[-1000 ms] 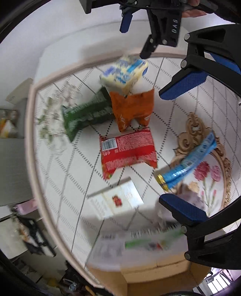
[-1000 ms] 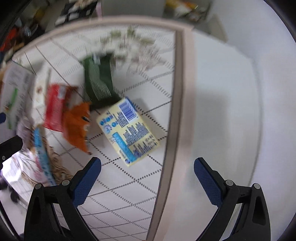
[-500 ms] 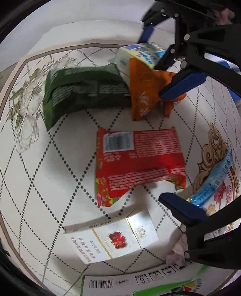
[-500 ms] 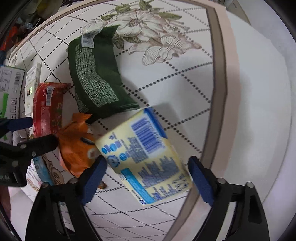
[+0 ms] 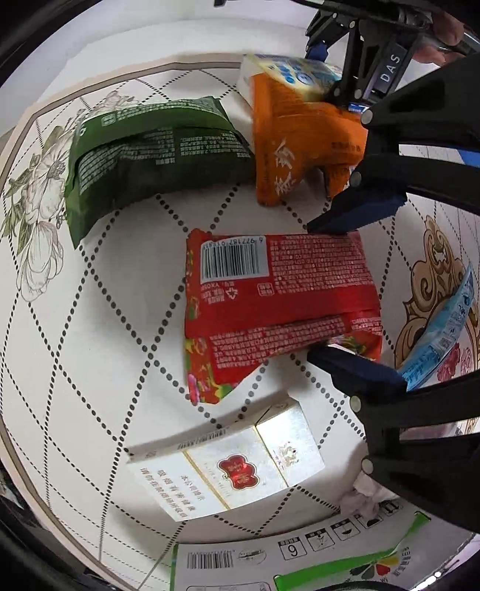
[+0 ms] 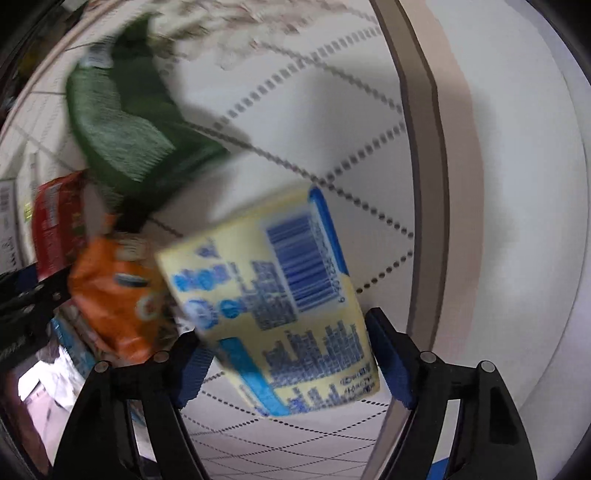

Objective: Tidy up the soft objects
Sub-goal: 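Reach the right gripper to the yellow-blue biscuit box and grasp it, then carry the biscuit box with the right gripper into the cardboard box and release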

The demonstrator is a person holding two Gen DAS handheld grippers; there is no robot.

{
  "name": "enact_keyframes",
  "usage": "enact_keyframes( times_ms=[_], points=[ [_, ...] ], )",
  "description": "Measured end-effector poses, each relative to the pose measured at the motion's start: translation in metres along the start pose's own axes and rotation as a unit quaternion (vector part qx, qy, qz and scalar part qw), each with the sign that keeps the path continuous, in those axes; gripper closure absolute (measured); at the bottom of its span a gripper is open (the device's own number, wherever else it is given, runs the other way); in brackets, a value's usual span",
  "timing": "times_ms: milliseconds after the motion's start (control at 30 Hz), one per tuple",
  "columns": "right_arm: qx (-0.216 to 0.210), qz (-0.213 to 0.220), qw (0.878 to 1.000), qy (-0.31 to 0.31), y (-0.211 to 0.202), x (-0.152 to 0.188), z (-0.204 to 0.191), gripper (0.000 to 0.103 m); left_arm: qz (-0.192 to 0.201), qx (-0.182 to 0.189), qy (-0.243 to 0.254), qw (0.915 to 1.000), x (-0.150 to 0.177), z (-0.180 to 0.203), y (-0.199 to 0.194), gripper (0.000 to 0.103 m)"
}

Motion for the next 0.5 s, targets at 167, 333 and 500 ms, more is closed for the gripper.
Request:
enact_keyframes(
  times_ms=[167, 333, 500],
  points=[
    [-0.022, 0.014, 0.999, 0.031, 0.014, 0.004, 0.007, 0.034, 0.007, 0.017, -0.01, 0.9998, 0.008, 0.002, -0.02, 0.053],
    [-0.048, 0.033, 0.996, 0.067, 0.008, 0.017, 0.024, 0.038, 0.033, 0.027, -0.004, 0.9991, 0.027, 0.001, -0.037, 0.056],
    [-0.057, 0.052, 0.995, 0.068, 0.01, 0.036, 0.032, 0.038, 0.058, 0.044, 0.014, 0.9973, 0.06, 0.01, -0.058, 0.057]
  ],
)
Point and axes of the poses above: each gripper's, at about its wrist camera, not at the fingertips, and y roughly the way its jaws point, z to its right, x to its underside, the point moved 7 cm from there along y, roughly the way its jaws point
